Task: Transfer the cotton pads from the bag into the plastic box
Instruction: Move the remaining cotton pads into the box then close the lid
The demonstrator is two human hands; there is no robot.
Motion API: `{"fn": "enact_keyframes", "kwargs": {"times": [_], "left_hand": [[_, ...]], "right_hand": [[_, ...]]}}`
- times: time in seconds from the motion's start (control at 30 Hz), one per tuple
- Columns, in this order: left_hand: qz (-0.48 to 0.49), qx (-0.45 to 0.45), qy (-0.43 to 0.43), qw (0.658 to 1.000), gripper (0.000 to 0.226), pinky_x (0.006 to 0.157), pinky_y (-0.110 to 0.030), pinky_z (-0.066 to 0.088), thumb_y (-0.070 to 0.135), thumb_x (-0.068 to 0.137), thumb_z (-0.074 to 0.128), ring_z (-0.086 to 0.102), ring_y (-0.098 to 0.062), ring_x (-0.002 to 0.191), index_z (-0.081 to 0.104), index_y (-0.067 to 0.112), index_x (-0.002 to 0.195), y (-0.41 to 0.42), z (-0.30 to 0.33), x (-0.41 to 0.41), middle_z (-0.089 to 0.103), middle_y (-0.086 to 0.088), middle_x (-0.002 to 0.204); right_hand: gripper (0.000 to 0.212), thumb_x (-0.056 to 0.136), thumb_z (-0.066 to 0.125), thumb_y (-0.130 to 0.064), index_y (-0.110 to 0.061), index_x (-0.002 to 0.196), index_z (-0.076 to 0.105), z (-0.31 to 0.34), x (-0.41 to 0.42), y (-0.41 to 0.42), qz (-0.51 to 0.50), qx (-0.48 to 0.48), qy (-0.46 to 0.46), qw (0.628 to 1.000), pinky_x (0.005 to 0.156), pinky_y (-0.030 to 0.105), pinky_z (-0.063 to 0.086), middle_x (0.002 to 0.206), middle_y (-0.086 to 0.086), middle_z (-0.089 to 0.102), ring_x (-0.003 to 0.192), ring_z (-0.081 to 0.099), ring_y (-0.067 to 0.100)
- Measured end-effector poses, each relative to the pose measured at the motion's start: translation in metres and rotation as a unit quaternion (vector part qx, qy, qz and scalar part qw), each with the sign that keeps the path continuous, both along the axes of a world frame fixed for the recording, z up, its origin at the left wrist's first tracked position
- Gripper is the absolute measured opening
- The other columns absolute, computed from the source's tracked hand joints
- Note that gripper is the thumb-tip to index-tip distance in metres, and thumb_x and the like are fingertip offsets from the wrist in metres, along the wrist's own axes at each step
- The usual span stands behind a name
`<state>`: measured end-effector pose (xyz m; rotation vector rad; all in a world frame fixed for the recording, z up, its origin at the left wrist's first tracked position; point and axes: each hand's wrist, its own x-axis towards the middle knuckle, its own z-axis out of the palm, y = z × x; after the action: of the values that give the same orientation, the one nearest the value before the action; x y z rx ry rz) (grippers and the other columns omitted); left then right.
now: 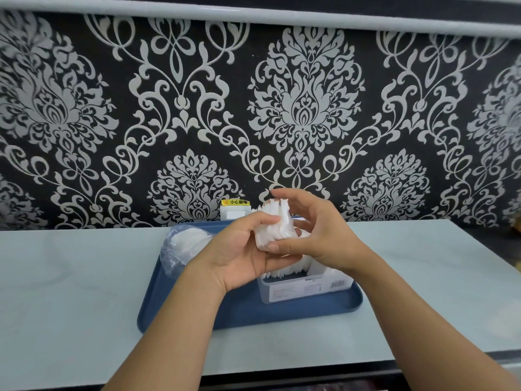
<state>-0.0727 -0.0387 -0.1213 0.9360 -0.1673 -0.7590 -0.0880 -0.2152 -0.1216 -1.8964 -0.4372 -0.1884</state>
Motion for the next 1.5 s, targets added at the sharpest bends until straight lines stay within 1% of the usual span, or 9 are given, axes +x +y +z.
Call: {"fn": "enact_keyframes", "kwargs": {"times": [0.43, 0.6, 0.7, 0.83, 0.97, 1.17, 1.33, 1.4, 1.5], "left_hand": [[0.023, 0.013, 0.0, 1.0, 0.044, 0.094, -0.043, 0.058, 0.018, 0.083, 0.065, 0.068, -0.029, 0.106, 0.064, 0.004, 0.125, -0.004, 0.0, -0.002, 0.068, -0.024, 0.123], [0.018, 0.002, 0.008, 1.0, 0.046, 0.096, -0.041, 0.056, 0.013, 0.087, 0.061, 0.066, -0.037, 0.115, 0.06, -0.001, 0.13, -0.002, 0.002, -0.002, 0.066, -0.028, 0.125], [0.007, 0.004, 0.0, 1.0, 0.045, 0.097, -0.041, 0.056, 0.015, 0.09, 0.061, 0.064, -0.036, 0.119, 0.059, -0.002, 0.131, -0.003, 0.002, -0.003, 0.066, -0.026, 0.127], [0.015, 0.007, -0.014, 1.0, 0.044, 0.095, -0.039, 0.058, 0.026, 0.09, 0.063, 0.069, -0.028, 0.11, 0.064, -0.001, 0.125, -0.006, 0.0, -0.003, 0.068, -0.024, 0.125], [0.028, 0.033, -0.018, 0.999, 0.055, 0.085, -0.039, 0.062, 0.035, 0.081, 0.069, 0.07, -0.03, 0.102, 0.065, -0.001, 0.121, -0.006, 0.0, -0.004, 0.069, -0.024, 0.118], [0.048, 0.118, -0.065, 0.99, 0.029, 0.065, -0.032, 0.061, -0.003, 0.08, 0.07, 0.071, -0.024, 0.084, 0.07, 0.001, 0.108, -0.016, -0.003, -0.006, 0.072, -0.019, 0.103], [0.016, 0.146, -0.08, 0.986, 0.04, 0.051, -0.026, 0.058, -0.004, 0.067, 0.055, 0.073, -0.025, 0.075, 0.065, -0.002, 0.106, -0.013, 0.0, -0.002, 0.073, -0.017, 0.088], [-0.002, 0.15, -0.093, 0.984, 0.043, 0.049, -0.026, 0.057, -0.005, 0.067, 0.05, 0.072, -0.029, 0.076, 0.064, 0.001, 0.107, -0.015, 0.002, -0.002, 0.073, -0.018, 0.088], [-0.011, 0.15, -0.087, 0.985, 0.056, 0.05, -0.027, 0.058, -0.003, 0.063, 0.047, 0.073, -0.036, 0.083, 0.06, -0.004, 0.118, -0.02, 0.002, 0.0, 0.07, -0.024, 0.094]], "right_hand": [[0.058, 0.073, 0.084, 0.006, -0.007, 0.125, 0.063, 0.0, -0.002, -0.009, 0.036, 0.065, 0.046, 0.996, 0.088, 0.023, 0.053, 0.116, 0.01, 0.073, 0.108, 0.07, 0.019], [0.054, 0.078, 0.078, 0.007, -0.002, 0.128, 0.061, -0.001, -0.001, -0.012, 0.057, 0.117, 0.062, 0.99, 0.095, 0.037, 0.056, 0.122, 0.019, 0.069, 0.115, 0.067, 0.033], [0.055, 0.076, 0.08, 0.001, -0.004, 0.128, 0.061, -0.001, 0.0, -0.012, 0.062, 0.124, 0.064, 0.988, 0.094, 0.034, 0.056, 0.121, 0.02, 0.069, 0.112, 0.068, 0.028], [0.058, 0.071, 0.083, 0.008, -0.004, 0.124, 0.063, -0.001, -0.001, -0.011, 0.055, 0.085, 0.053, 0.993, 0.092, 0.027, 0.055, 0.114, 0.013, 0.073, 0.106, 0.07, 0.02], [0.061, 0.065, 0.092, -0.002, -0.013, 0.12, 0.067, 0.001, -0.002, -0.009, 0.037, 0.012, 0.028, 0.999, 0.099, 0.04, 0.055, 0.109, 0.007, 0.074, 0.107, 0.069, 0.027], [0.096, 0.061, 0.095, -0.004, -0.024, 0.143, 0.049, -0.005, -0.004, 0.001, 0.075, -0.083, 0.046, 0.993, 0.095, 0.026, 0.052, 0.12, -0.008, 0.065, 0.111, 0.065, 0.007], [0.071, 0.076, 0.05, -0.003, -0.017, 0.145, 0.049, 0.018, -0.002, -0.023, 0.122, 0.032, 0.15, 0.981, 0.117, 0.047, 0.035, 0.146, 0.002, 0.056, 0.139, 0.046, 0.014], [0.055, 0.087, 0.054, -0.005, -0.014, 0.142, 0.053, 0.016, -0.002, -0.024, 0.143, 0.014, 0.157, 0.977, 0.106, 0.055, 0.04, 0.135, 0.019, 0.06, 0.123, 0.056, 0.024], [0.038, 0.095, 0.065, -0.005, -0.008, 0.133, 0.06, 0.012, -0.002, -0.026, 0.114, -0.007, 0.128, 0.985, 0.09, 0.045, 0.047, 0.122, 0.029, 0.062, 0.101, 0.061, 0.028]]}}
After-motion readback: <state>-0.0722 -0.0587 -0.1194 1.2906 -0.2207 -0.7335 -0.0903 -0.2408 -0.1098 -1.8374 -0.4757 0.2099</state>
